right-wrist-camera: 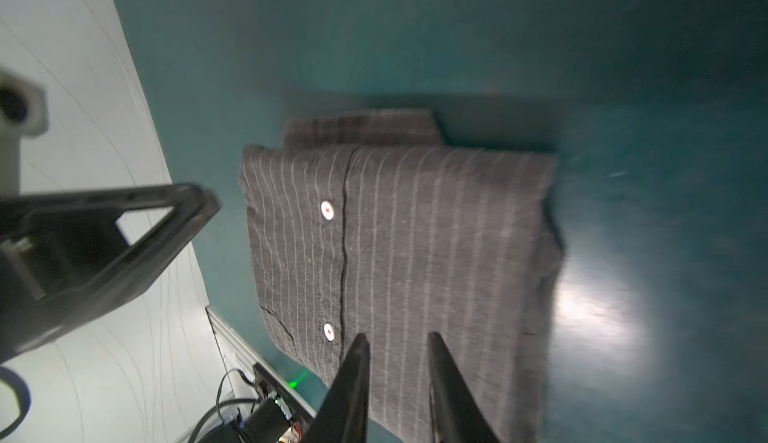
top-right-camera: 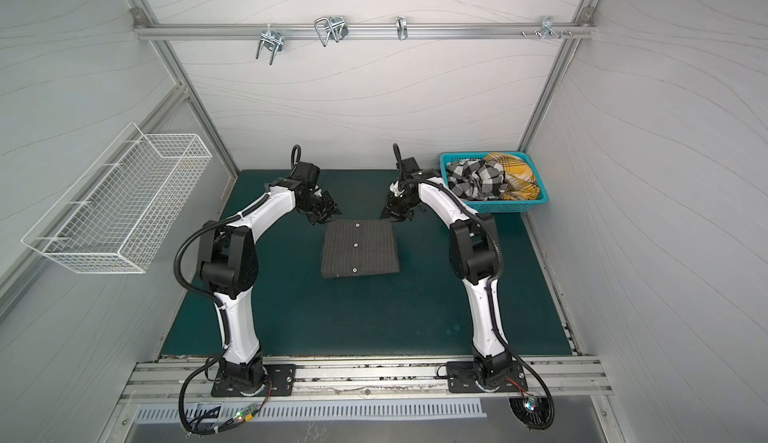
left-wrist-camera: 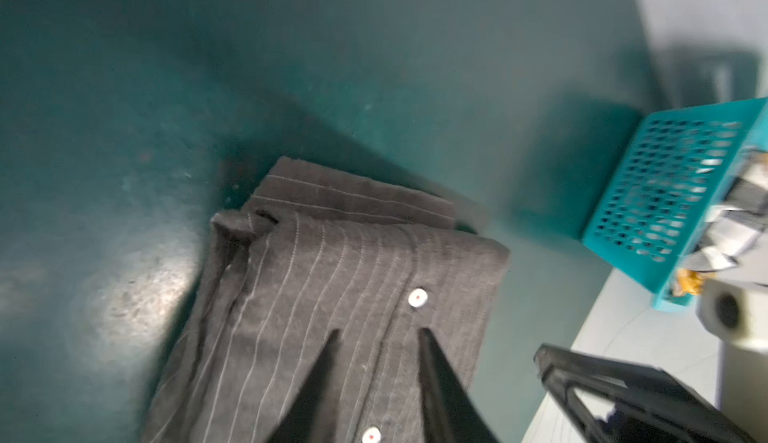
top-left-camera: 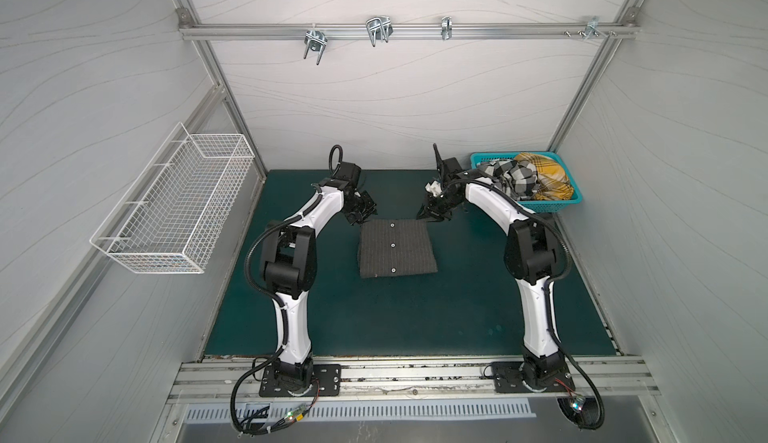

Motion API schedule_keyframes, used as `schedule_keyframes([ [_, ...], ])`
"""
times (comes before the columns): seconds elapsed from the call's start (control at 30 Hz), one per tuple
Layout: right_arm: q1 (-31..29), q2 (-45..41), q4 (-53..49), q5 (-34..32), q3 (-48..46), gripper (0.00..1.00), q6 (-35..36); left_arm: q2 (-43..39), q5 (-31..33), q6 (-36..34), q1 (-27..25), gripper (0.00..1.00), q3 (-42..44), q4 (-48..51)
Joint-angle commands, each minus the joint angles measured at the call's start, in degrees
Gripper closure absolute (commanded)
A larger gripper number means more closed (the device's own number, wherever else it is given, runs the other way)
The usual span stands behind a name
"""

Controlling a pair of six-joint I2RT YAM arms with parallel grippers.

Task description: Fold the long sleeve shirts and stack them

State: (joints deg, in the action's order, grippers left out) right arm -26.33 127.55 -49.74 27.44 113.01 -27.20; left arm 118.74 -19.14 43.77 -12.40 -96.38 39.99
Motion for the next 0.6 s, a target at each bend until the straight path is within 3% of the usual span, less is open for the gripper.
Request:
schedule_keyframes([
  [0.0, 0.05, 3.42, 1.13, 1.04, 1.75, 0.74, -0.18, 5.72, 0.83, -2.15, 1.74, 0.72, -4.33, 2.41],
  [0.13, 0.05, 8.59, -0.02, 1.30, 5.36, 0.74, 0.20, 10.98, 1.47, -3.48, 2.69, 0.75, -8.38, 5.80],
  [0.37, 0.22, 12.82, 0.88, -0.60, 3.52, 0.75, -0.61, 14.76, 1.02, -4.18, 2.95, 0.76, -8.51, 6.34],
  [0.57, 0.22, 7.87, -0.27, -1.55, 1.52, 0.59, 0.03, 12.31, 0.23, -4.48, 2.86, 0.72, -4.56, 4.80],
])
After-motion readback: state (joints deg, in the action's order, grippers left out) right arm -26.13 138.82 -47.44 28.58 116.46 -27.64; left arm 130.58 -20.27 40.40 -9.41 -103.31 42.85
